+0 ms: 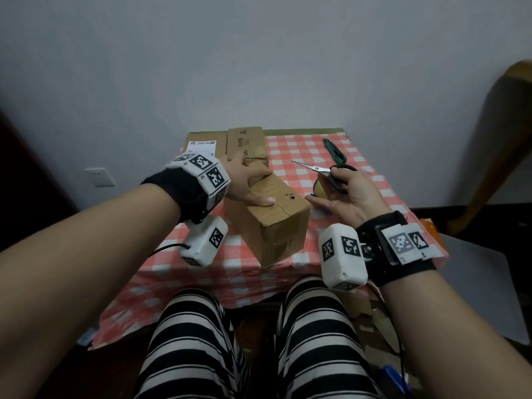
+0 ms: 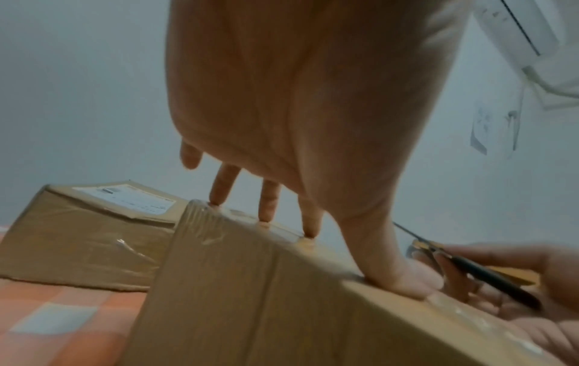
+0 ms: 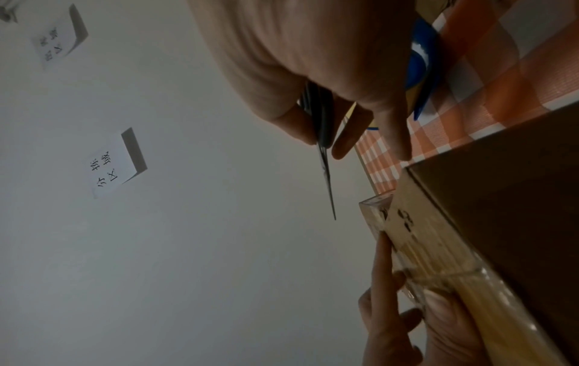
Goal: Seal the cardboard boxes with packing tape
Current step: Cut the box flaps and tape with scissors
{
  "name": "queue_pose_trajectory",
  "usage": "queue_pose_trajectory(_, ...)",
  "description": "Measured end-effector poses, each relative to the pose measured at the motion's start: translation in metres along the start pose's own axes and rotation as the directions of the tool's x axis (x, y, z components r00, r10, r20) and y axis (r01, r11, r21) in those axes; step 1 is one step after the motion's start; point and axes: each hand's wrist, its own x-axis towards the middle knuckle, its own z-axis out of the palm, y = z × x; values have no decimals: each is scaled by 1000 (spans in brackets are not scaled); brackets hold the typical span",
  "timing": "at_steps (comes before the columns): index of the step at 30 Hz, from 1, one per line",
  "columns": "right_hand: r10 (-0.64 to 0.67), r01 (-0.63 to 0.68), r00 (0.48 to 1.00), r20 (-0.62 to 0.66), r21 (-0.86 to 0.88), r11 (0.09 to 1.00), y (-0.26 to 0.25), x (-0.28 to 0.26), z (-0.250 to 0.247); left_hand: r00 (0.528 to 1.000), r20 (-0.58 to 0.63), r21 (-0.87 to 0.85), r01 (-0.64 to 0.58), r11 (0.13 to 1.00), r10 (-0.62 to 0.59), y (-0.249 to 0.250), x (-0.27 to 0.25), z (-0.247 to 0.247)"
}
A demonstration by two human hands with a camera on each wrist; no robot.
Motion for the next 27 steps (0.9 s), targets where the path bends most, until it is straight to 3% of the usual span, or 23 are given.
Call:
queue_pose_trajectory(4, 16, -19, 999, -29, -80, 997, 1, -1, 0, 999, -40, -55, 14, 998, -16, 1, -7, 4)
queue_pose_trajectory(9, 80, -85, 996, -37, -154, 984, 2, -10, -1, 1000, 15, -142, 13, 990, -11, 5, -11, 5)
queue_pose_trajectory(12, 97, -107, 993, -70, -157, 982, -2, -12, 1, 999, -29, -183, 23, 983, -29, 7, -11, 5)
queue_pose_trajectory(16, 105, -115, 990, -97, -112, 987, -4, -13, 1, 990, -94, -121, 91, 988, -103, 12, -12, 8)
queue_pose_trajectory(20, 36, -37, 998, -49, -19, 999, -2, -14, 1, 992, -15, -111, 125, 986, -127, 15, -17, 4)
queue_pose_trajectory(24, 14, -13, 1000, -9, 80, 997, 0, -13, 4, 985, 108, 86, 126, 988, -135, 17, -18, -6)
queue_pose_trajectory(27, -2, 1, 1000, 10, 80, 997, 2, -12, 5, 989, 107, 112, 91, 990, -103, 15, -16, -9)
